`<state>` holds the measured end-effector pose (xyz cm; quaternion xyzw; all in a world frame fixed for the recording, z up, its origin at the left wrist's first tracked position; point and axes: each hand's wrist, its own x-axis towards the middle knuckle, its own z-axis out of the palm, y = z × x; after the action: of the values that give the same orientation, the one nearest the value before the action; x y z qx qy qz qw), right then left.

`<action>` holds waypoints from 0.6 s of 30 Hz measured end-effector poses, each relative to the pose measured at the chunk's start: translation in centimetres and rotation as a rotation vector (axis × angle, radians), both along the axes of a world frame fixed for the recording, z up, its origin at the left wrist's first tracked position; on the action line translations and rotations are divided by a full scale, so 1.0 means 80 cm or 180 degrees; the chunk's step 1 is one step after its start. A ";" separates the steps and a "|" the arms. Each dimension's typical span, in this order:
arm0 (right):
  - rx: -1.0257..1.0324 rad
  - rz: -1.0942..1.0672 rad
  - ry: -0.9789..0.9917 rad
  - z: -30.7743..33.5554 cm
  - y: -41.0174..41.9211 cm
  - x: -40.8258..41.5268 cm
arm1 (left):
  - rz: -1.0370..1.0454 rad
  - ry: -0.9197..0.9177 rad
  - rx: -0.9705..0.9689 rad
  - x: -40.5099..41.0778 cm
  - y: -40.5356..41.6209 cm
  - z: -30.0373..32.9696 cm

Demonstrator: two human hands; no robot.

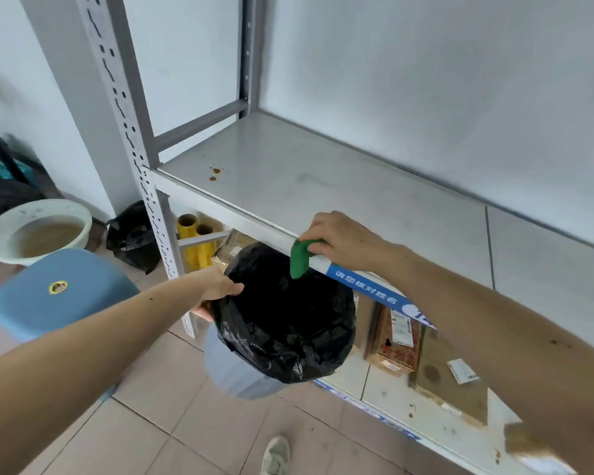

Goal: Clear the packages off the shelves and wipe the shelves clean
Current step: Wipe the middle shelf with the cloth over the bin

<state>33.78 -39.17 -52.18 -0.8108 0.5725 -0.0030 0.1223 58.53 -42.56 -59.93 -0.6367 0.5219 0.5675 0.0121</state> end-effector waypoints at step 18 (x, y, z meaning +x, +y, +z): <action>-0.0400 -0.2586 -0.0221 -0.025 0.095 -0.344 | -0.0401 0.0134 0.0486 -0.174 0.108 -0.036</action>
<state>6.22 -31.54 -54.22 -0.5241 0.8402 -0.1134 0.0806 44.65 -33.89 -62.79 -0.5878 0.5163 0.6169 0.0853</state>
